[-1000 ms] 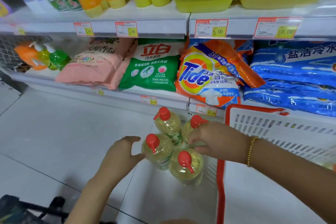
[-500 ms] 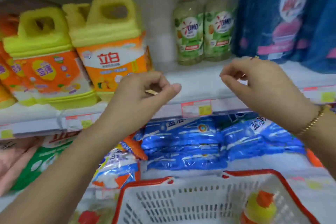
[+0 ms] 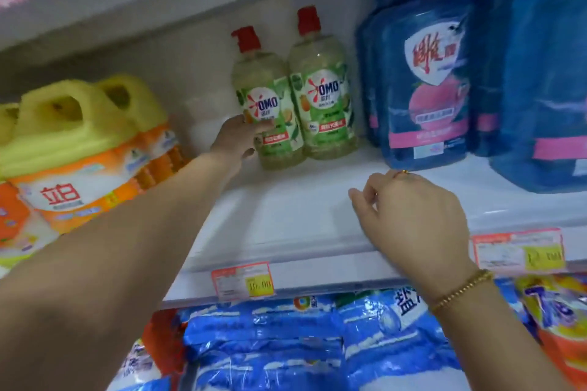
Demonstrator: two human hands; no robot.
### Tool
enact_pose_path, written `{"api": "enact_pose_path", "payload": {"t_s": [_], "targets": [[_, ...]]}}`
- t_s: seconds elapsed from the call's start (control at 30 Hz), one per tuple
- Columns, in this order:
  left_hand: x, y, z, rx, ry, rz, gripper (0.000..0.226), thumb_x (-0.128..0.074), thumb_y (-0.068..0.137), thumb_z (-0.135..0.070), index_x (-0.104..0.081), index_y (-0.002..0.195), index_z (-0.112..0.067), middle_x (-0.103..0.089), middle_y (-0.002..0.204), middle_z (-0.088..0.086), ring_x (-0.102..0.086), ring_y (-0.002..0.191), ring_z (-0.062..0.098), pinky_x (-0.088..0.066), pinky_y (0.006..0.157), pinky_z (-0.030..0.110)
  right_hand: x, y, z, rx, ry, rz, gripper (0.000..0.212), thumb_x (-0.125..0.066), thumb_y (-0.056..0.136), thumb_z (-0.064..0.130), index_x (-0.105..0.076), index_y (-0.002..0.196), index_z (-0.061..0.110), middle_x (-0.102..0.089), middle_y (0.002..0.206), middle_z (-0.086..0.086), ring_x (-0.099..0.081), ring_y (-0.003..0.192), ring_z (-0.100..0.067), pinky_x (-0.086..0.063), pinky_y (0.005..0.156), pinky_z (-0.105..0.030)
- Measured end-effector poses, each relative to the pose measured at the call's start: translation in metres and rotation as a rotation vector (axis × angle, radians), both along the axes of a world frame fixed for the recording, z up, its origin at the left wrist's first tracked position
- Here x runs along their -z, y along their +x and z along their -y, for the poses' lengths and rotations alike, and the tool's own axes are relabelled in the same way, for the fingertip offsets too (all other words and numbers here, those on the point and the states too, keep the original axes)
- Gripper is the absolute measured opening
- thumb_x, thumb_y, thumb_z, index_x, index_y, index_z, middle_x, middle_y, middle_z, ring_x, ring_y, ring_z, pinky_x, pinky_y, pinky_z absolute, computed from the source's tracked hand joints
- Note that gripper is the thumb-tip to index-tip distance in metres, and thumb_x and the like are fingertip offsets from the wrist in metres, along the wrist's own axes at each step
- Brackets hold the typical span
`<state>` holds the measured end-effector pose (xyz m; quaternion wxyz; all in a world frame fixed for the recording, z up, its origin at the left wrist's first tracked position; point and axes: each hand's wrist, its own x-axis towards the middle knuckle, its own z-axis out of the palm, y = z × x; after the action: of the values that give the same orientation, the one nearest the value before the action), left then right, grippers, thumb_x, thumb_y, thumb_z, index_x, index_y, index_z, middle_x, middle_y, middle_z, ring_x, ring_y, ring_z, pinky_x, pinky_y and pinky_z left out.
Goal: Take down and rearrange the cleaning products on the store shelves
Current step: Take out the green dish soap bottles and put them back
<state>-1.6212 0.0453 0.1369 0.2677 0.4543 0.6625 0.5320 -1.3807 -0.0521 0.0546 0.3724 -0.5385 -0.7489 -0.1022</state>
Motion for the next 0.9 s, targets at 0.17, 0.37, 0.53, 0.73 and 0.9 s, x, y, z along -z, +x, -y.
{"api": "enact_pose_path", "payload": {"t_s": [0.17, 0.37, 0.53, 0.73, 0.9], "targets": [[0.006, -0.019, -0.031, 0.085, 0.005, -0.021, 0.023, -0.076, 0.080, -0.025, -0.063, 0.099, -0.022, -0.069, 0.111, 0.004, -0.067, 0.102, 0.020, -0.056, 0.076, 0.030, 0.007, -0.002, -0.006, 0.000, 0.041, -0.057, 0.027, -0.059, 0.079, 0.043, -0.061, 0.064, 0.020, -0.058, 0.061, 0.000, -0.059, 0.056, -0.022, -0.024, 0.050, -0.023], [0.006, -0.021, -0.016, 0.038, 0.019, -0.031, 0.069, -0.086, 0.066, -0.025, -0.055, 0.127, -0.017, -0.068, 0.113, 0.005, -0.070, 0.091, 0.018, -0.055, 0.055, 0.024, -0.001, 0.000, 0.001, -0.055, -0.011, -0.107, 0.031, -0.047, 0.090, 0.047, -0.064, 0.086, 0.021, -0.063, 0.083, 0.000, -0.060, 0.080, -0.022, -0.029, 0.059, -0.027], [-0.002, 0.002, 0.033, -0.041, 0.050, -0.032, 0.067, -0.091, 0.055, -0.020, -0.058, 0.114, -0.019, -0.070, 0.111, 0.000, -0.067, 0.097, 0.023, -0.053, 0.077, 0.037, -0.009, 0.009, 0.007, -0.165, -0.164, -0.136, 0.029, -0.046, 0.092, 0.049, -0.057, 0.111, 0.030, -0.064, 0.098, 0.010, -0.059, 0.094, -0.014, -0.037, 0.071, -0.027], [-0.001, 0.017, 0.126, -0.023, 0.146, -0.118, 0.099, -0.096, 0.029, -0.026, -0.056, 0.119, -0.017, -0.071, 0.108, -0.002, -0.068, 0.100, 0.019, -0.053, 0.091, 0.046, -0.024, 0.017, 0.028, -0.407, -0.242, -0.511, 0.039, -0.064, 0.085, 0.032, -0.051, 0.121, 0.027, -0.059, 0.105, 0.003, -0.056, 0.085, -0.011, -0.048, 0.077, -0.031], [0.016, 0.026, 0.196, 0.135, 0.355, -0.338, 0.094, -0.096, 0.040, -0.014, -0.050, 0.115, -0.047, -0.066, 0.109, -0.018, -0.062, 0.101, 0.000, -0.053, 0.085, 0.020, -0.045, 0.003, 0.059, -0.489, -0.174, -0.440, 0.061, -0.069, 0.081, 0.036, -0.039, 0.134, 0.030, -0.057, 0.119, 0.007, -0.056, 0.099, -0.011, -0.049, 0.087, -0.037]]}}
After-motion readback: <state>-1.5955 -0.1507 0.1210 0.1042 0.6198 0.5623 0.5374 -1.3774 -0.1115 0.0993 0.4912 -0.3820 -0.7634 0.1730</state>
